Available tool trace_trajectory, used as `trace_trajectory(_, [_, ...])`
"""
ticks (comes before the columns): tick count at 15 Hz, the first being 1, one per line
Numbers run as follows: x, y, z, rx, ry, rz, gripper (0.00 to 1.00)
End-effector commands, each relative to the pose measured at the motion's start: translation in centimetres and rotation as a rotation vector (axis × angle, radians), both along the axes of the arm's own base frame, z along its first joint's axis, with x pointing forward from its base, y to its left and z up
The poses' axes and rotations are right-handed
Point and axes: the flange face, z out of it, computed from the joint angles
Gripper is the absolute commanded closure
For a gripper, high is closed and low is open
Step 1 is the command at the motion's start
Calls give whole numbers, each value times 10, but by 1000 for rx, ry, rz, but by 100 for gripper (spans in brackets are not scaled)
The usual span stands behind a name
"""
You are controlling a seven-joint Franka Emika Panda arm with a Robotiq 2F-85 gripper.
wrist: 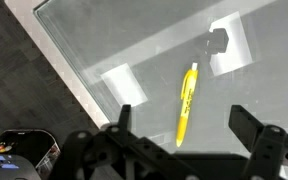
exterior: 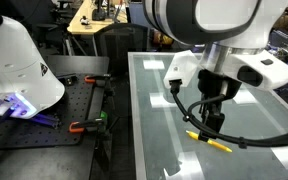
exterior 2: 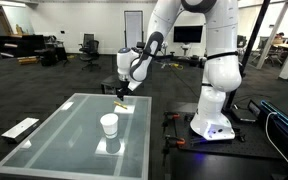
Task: Put the yellow pen inside the white cup
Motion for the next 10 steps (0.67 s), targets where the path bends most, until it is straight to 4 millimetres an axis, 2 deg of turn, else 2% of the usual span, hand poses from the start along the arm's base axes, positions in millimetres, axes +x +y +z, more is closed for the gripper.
trace_trajectory(1, [15, -5, -14, 0, -29, -13, 0])
trace_trajectory(10, [35, -10, -37, 21, -107, -50, 0])
